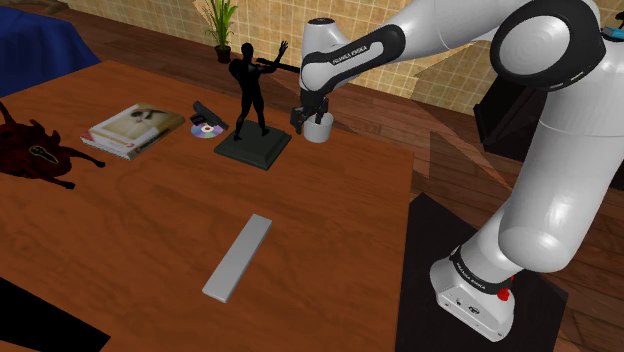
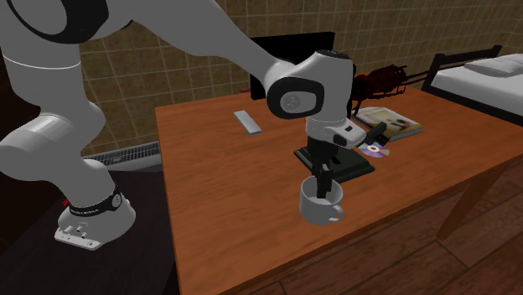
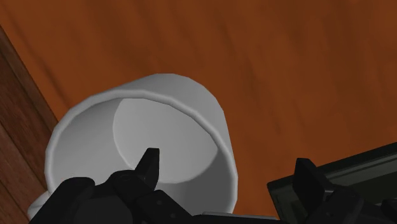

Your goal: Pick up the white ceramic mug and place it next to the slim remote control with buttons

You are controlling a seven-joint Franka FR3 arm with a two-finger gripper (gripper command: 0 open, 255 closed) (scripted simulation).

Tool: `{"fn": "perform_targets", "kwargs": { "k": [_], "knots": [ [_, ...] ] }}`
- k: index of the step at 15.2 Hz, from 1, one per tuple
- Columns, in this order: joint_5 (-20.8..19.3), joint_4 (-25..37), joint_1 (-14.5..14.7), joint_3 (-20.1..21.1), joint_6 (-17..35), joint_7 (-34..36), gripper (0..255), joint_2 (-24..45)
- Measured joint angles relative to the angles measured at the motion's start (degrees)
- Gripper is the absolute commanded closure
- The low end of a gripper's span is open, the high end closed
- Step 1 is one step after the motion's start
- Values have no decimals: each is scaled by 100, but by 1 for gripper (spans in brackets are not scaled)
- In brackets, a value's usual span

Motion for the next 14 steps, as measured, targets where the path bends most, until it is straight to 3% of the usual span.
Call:
{"fn": "perform_targets", "kwargs": {
  "k": [4, 5, 14],
  "knots": [
    [0, 2, -1, -1, 10, 0, 0, 10],
    [0, 2, -1, -1, 10, 0, 255, 10],
    [-1, 0, 0, 0, 11, 0, 255, 8]
  ]
}}
